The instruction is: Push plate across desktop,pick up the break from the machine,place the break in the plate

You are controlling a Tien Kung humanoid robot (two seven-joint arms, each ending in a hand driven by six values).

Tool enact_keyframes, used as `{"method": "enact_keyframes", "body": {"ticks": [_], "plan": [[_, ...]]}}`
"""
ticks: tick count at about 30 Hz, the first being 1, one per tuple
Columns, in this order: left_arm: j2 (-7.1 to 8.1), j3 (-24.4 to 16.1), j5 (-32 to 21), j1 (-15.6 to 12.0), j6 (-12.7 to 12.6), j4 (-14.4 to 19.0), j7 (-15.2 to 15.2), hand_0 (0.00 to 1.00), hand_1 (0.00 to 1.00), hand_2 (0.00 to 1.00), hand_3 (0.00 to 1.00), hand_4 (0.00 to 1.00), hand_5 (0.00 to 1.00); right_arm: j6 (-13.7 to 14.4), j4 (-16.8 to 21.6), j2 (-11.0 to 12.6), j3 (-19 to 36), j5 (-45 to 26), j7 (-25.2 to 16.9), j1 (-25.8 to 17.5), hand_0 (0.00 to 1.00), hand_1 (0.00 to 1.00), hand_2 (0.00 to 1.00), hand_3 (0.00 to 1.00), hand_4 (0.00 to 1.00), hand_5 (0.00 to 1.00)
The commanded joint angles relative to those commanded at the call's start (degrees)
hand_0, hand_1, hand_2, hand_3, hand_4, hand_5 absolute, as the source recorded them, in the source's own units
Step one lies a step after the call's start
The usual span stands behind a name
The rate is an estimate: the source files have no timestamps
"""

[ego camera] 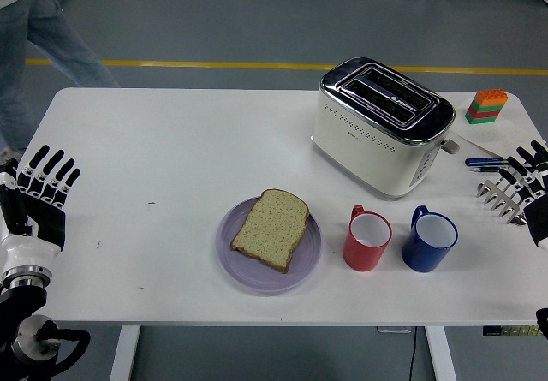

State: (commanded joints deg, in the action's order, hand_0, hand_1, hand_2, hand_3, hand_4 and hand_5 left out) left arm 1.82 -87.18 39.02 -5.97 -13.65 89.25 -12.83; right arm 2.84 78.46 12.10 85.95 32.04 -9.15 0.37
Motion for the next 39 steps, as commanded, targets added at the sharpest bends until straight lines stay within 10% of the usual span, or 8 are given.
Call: {"method": "enact_keyframes", "body": {"ticks": [21,39], "plan": [[0.52,1.2,2.7,-0.2,1.3,0.3,2.6,0.746,0.72,0.731,0.704,0.513,0.998,-0.4,-1.2,-0.4,-3.8,-2.2,-1.7,0.3,0.758,0.731,0.732,0.705,0.563,0.319],[1.99,-2.1,13.3,0.1,8.4,1.6,11.2,0.768,0.772,0.793,0.731,0.518,0.998,-0.1,-1.6,-0.2,-4.1,-2.6,-2.1,-0.6,0.757,0.724,0.728,0.696,0.549,0.331]]}}
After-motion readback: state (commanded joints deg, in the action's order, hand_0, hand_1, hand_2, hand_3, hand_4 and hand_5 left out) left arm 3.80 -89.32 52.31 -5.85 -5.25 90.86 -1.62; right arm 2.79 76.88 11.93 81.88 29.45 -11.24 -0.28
